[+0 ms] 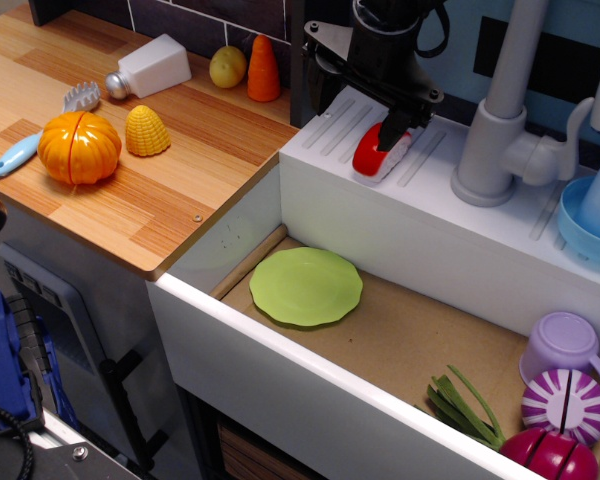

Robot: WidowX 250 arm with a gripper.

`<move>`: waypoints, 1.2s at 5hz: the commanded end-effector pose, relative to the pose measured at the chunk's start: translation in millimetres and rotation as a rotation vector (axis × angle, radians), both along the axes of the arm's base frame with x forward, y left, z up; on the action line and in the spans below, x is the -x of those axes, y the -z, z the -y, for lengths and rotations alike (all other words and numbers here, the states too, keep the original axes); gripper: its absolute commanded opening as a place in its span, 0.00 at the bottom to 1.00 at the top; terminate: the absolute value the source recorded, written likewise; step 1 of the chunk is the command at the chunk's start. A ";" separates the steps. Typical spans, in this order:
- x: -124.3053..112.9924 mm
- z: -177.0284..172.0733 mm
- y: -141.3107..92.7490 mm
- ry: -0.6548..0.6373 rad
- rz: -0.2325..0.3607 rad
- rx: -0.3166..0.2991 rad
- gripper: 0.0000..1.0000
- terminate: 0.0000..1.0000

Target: Put sushi on plate

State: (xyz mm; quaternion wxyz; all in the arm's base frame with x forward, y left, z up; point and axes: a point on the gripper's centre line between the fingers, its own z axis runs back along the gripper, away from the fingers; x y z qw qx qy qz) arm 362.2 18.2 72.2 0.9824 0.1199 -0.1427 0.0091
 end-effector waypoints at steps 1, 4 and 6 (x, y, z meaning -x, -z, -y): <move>0.0 0.0 0.0 0.000 0.000 0.000 1.00 0.00; -29.1 1.0 9.4 0.085 0.085 0.017 1.00 0.00; -43.5 -11.4 19.1 0.133 0.106 0.026 1.00 0.00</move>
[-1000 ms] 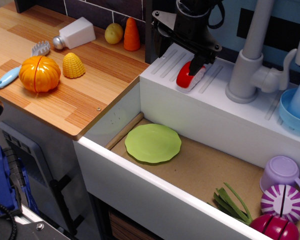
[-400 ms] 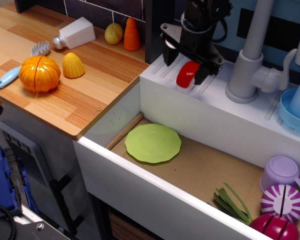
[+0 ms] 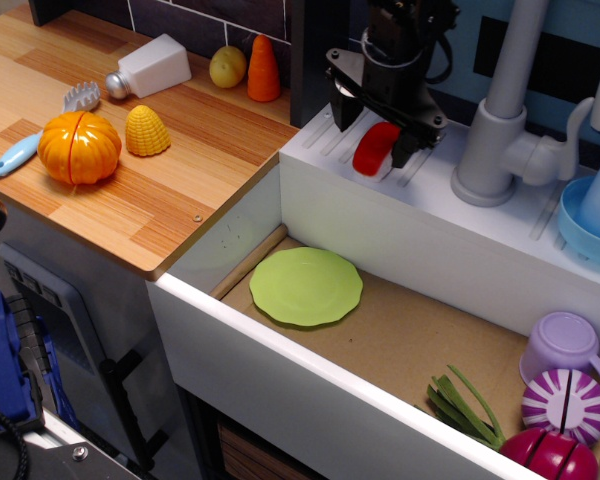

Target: Put sushi on plate

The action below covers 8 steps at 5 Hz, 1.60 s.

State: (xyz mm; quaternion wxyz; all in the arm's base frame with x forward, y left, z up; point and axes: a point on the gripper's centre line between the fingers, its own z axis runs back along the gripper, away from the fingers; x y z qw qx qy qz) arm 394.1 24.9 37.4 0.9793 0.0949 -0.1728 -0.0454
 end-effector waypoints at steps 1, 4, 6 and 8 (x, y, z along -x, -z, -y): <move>-14.3 -5.8 -7.1 0.016 0.081 0.004 1.00 0.00; -16.0 -7.5 9.5 -0.020 0.123 0.052 0.00 0.00; 20.3 -3.7 -18.1 -0.083 0.022 -0.005 0.00 0.00; 56.7 -12.7 -6.5 -0.094 0.006 0.016 0.00 0.00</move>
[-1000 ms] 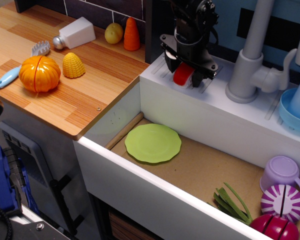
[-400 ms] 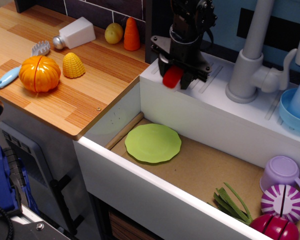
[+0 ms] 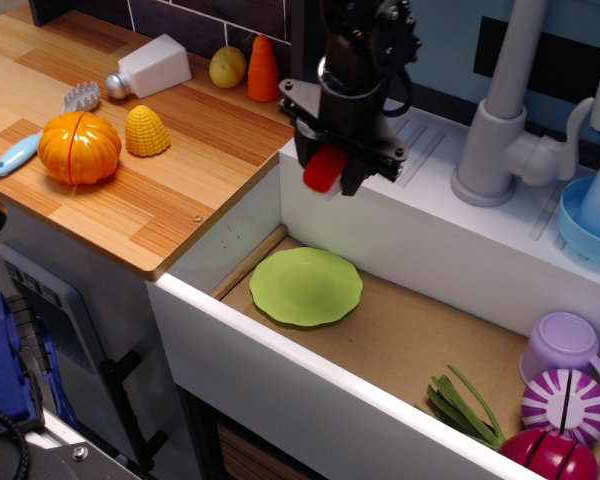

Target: Put sushi on plate

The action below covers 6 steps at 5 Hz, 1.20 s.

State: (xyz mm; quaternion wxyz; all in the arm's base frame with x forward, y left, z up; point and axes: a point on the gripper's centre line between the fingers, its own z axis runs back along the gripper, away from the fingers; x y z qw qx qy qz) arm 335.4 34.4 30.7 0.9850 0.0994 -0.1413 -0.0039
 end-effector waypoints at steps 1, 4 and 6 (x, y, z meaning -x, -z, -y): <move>2.8 -9.8 7.3 0.022 0.042 0.023 0.00 0.00; 8.4 -34.5 38.7 0.095 -0.067 0.112 0.00 0.00; 4.0 -40.7 51.5 0.091 -0.021 0.125 0.00 0.00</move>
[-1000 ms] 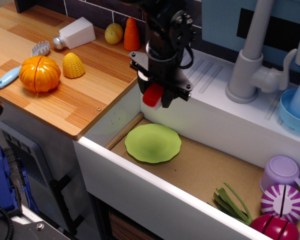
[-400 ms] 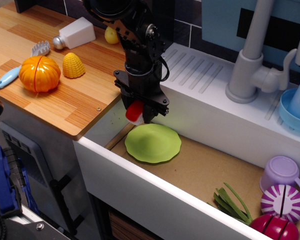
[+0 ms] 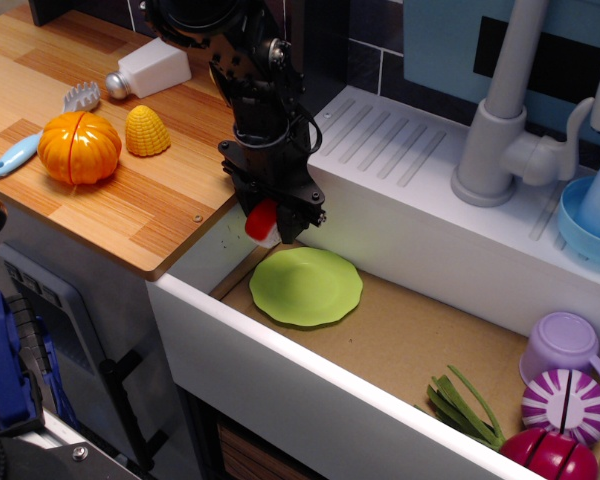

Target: Put sushi on plate

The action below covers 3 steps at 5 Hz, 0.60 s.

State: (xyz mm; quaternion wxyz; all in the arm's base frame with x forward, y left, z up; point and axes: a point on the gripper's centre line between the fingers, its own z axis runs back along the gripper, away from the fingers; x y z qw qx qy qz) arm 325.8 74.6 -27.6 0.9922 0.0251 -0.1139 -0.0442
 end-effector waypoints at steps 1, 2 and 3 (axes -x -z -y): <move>-8.8 5.9 6.1 -0.033 0.079 0.016 0.00 0.00; -10.3 14.5 7.0 -0.028 0.080 -0.047 0.00 0.00; -12.8 15.2 6.1 -0.011 0.079 -0.072 0.00 1.00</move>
